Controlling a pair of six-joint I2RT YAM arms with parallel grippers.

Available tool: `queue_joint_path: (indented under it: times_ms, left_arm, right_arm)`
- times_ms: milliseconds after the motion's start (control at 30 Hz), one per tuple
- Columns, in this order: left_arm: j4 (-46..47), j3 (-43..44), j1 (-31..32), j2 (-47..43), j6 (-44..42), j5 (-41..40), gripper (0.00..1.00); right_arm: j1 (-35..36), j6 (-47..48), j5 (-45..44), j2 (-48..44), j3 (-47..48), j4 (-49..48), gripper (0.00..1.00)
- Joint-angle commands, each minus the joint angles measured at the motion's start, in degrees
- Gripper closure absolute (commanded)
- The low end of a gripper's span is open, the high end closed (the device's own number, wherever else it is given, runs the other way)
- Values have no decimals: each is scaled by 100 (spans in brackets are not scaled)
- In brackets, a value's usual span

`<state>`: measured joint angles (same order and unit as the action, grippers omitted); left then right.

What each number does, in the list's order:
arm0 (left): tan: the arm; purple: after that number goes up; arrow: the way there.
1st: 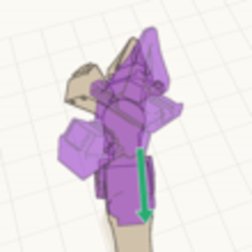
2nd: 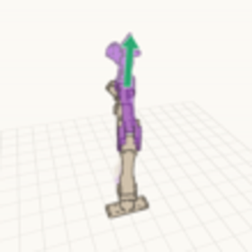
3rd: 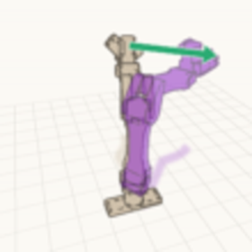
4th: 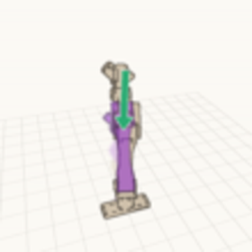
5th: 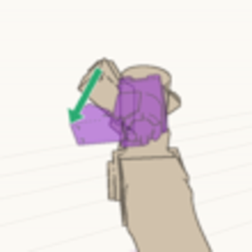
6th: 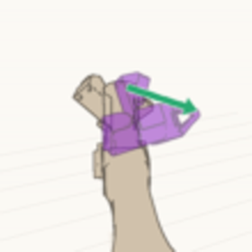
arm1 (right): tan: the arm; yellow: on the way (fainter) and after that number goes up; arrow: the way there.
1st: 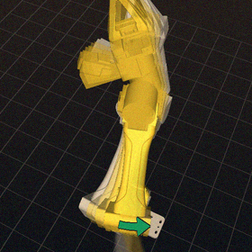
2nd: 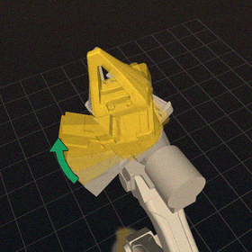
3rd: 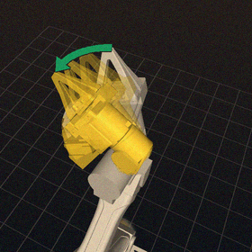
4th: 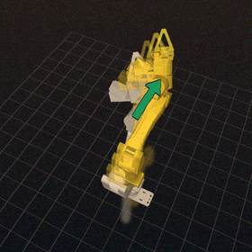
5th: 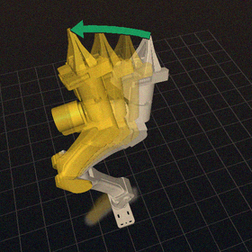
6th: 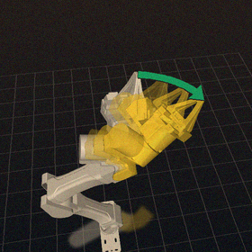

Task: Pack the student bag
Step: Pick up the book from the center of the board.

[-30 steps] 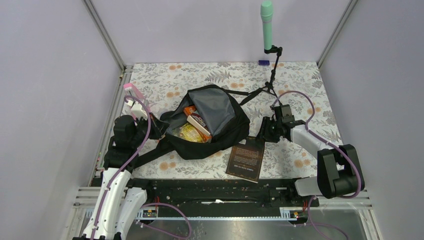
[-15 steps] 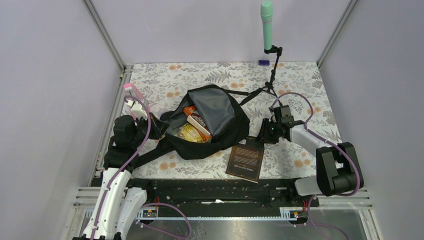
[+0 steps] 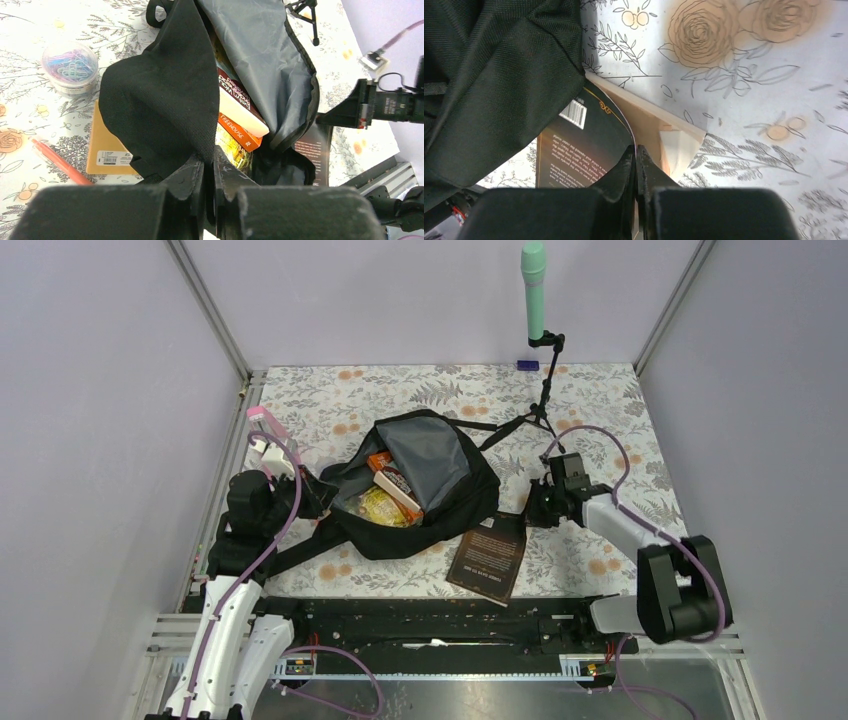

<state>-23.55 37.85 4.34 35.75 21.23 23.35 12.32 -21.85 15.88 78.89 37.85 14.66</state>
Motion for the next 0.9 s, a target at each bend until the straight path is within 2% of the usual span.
queue_joint_path:
  times_ms: [0, 200, 267, 333, 600, 767, 867]
  left_arm:
    - [580, 293, -12, 11, -21, -322, 86]
    - [220, 434, -12, 226, -58, -770, 42]
    - [233, 428, -12, 199, -67, -786, 32]
    - [289, 414, -12, 143, -67, -738, 25]
    - [894, 214, 26, -211, -47, -110, 16]
    - [1361, 172, 206, -230, 3, 613, 18]
    - [1614, 269, 566, -80, -93, 1248, 20]
  right_arm:
    - [-17, -216, -911, -915, -71, 105, 100]
    - [-16, -278, -1904, -2141, -51, 553, 100]
    - [-18, -245, -2019, -2499, 29, 730, 100]
    - [-16, -183, -2015, -2804, 150, 902, 100]
    - [-19, -31, -1241, -3425, 951, 1414, 100]
    - [-17, -90, -119, -3578, 1472, 1357, 100]
    - [-19, 88, 515, -3517, 1835, 1420, 100]
